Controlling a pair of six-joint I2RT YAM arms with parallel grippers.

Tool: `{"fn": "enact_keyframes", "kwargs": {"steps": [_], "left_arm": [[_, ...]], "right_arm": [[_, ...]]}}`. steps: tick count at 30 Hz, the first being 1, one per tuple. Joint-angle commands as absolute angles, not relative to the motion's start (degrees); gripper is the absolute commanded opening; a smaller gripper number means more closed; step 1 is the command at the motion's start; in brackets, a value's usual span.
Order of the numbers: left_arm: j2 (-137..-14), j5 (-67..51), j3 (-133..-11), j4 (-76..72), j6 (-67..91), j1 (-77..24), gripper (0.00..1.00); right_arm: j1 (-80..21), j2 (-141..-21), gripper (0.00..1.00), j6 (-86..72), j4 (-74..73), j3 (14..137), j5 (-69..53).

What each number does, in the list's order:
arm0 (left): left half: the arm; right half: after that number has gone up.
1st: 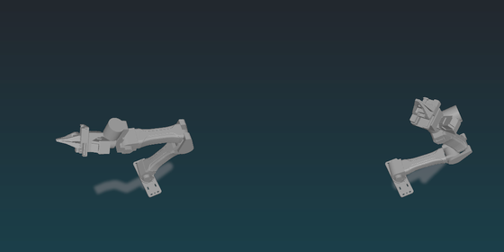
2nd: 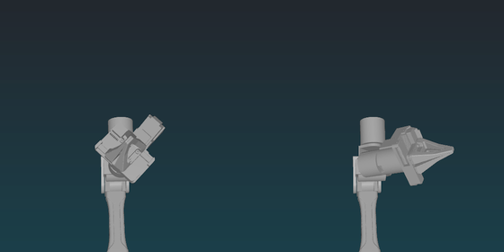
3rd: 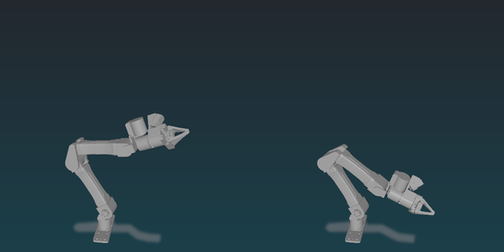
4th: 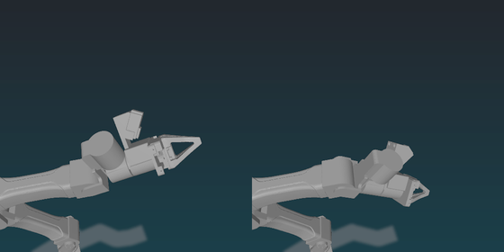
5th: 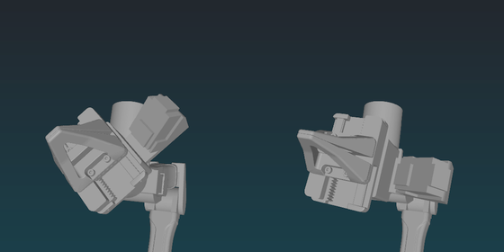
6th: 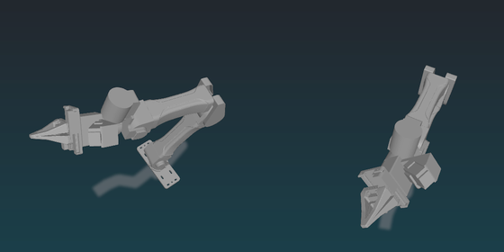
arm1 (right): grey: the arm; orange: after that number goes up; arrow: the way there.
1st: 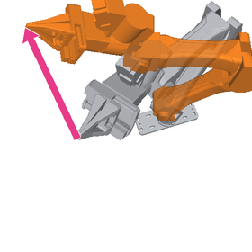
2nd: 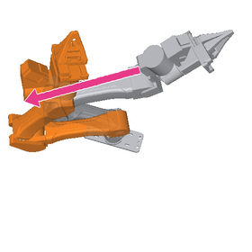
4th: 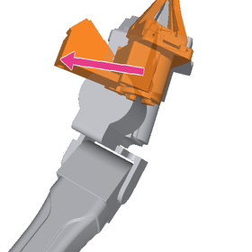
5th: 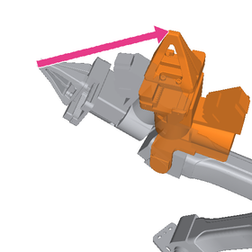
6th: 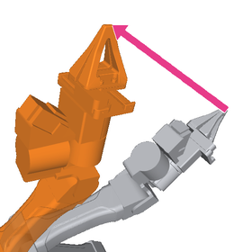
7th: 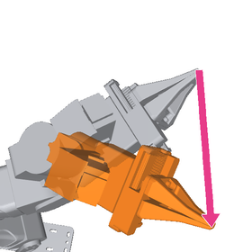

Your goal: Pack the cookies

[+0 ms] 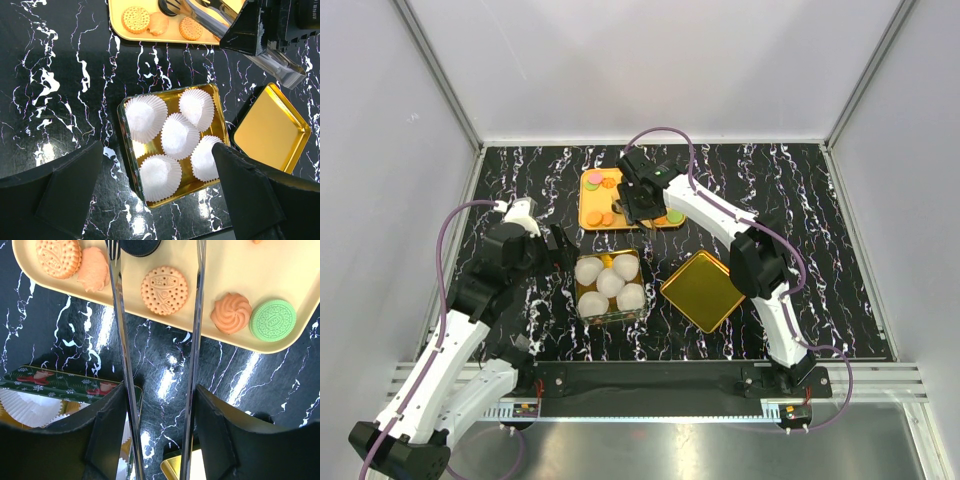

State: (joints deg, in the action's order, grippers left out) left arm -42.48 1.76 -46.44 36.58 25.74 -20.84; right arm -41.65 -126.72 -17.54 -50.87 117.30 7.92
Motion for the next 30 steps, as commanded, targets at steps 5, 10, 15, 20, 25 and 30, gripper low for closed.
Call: {"fn": "enact_keyframes", "kwargs": {"steps": [5,10,15,20,25,30], "left_arm": [[-41.9,2.4,-46.9,35.2,25.3,-20.7,0.99],[-42.0,2.4,-46.9,35.2,25.3,-20.7,0.99],[-42.0,2.5,-46.8,35.2,25.3,-20.7,0.99],[-42.1,2.4,-46.9,35.2,25.4,-20.7,0.99],[-42.2,2.5,-46.8,35.2,25.4,-20.7,0.99],[-42.3,2.4,-46.8,35.3,25.4,-20.7,0.99]], "right_arm": [[-42.6,-124.9,0.61,-17.1,-50.3,120.4,9.1],[-42.9,-125.0,0.61,-17.3,-50.3,120.8,8.8],[-43.2,-125.2,0.61,-17.1,-50.5,121.2,8.5],[-43.5,-126.0,0.61,-16.8,-51.4,121.9,8.3],[-43.8,-125.2,0.61,-17.2,-50.4,120.6,8.3],[-43.8,-125.9,0.63,-16.2,-51.6,121.3,10.5]]}}
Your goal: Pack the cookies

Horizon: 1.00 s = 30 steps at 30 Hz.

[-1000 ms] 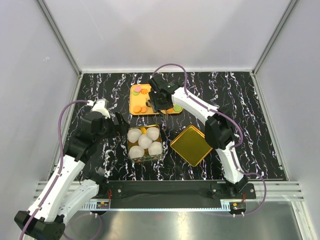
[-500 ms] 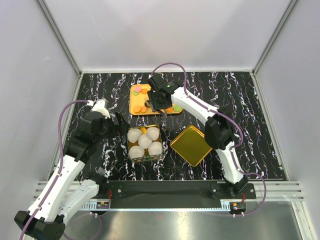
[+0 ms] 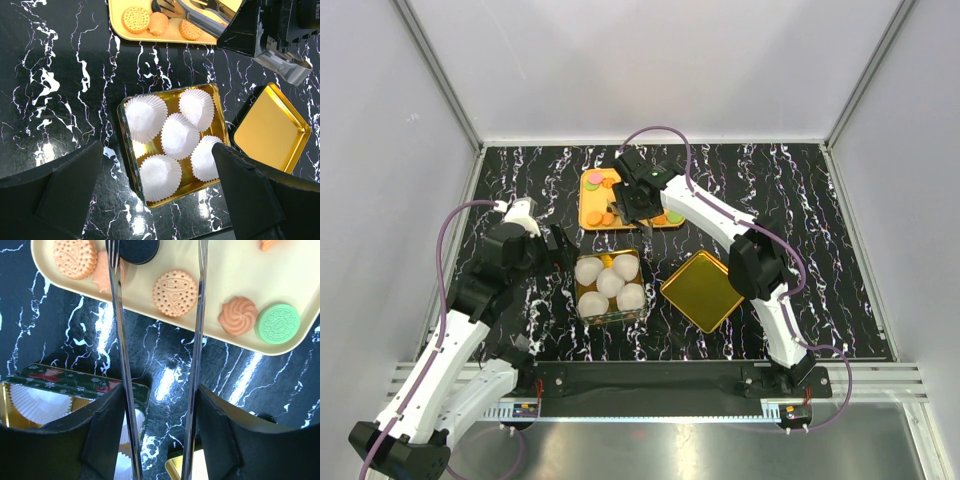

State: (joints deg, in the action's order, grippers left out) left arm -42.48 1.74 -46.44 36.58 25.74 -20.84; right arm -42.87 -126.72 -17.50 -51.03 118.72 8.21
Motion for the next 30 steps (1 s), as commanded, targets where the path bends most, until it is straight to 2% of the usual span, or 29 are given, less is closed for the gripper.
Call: {"fn": "enact_keyframes", "kwargs": {"steps": [1,14,30], "left_arm": [[-42.3,2.4,-46.8,35.3,25.4,-20.7,0.99],[-42.1,2.3,-46.8,35.4,25.4,-20.8,0.99],[-42.2,2.5,-46.8,35.4,25.5,-20.7,0.99]], "right_arm": [[-43.7,-125.9,0.64,-15.9,-51.7,120.9,11.8],[-38.9,-122.9,0.66,-15.1,-51.5,115.8,13.3],[-39.0,-120.6,0.61,-16.4,-51.4,120.1,10.7]]}}
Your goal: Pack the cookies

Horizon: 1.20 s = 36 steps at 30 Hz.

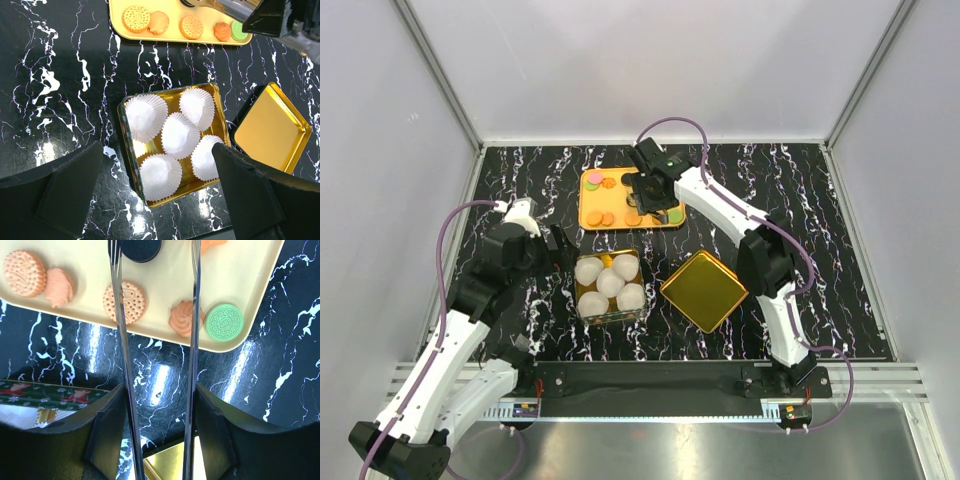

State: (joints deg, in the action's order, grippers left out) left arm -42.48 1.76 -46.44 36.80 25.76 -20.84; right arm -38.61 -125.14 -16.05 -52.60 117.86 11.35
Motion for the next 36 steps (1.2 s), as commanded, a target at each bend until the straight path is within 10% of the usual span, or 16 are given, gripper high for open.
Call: {"fn": "enact_keyframes", "kwargs": {"steps": [1,36], "left_arm": [[-42.2,2.4,-46.8,35.3,25.5,-20.7,0.99],[-42.3,2.5,-46.8,35.4,25.5,-20.7,0.99]], "right_arm": [[-38.9,-120.6,0.61,-16.4,-51.3,119.9,10.5],[-38.9,-127.5,0.52,-17.5,-50.4,121.3,7.9]]}}
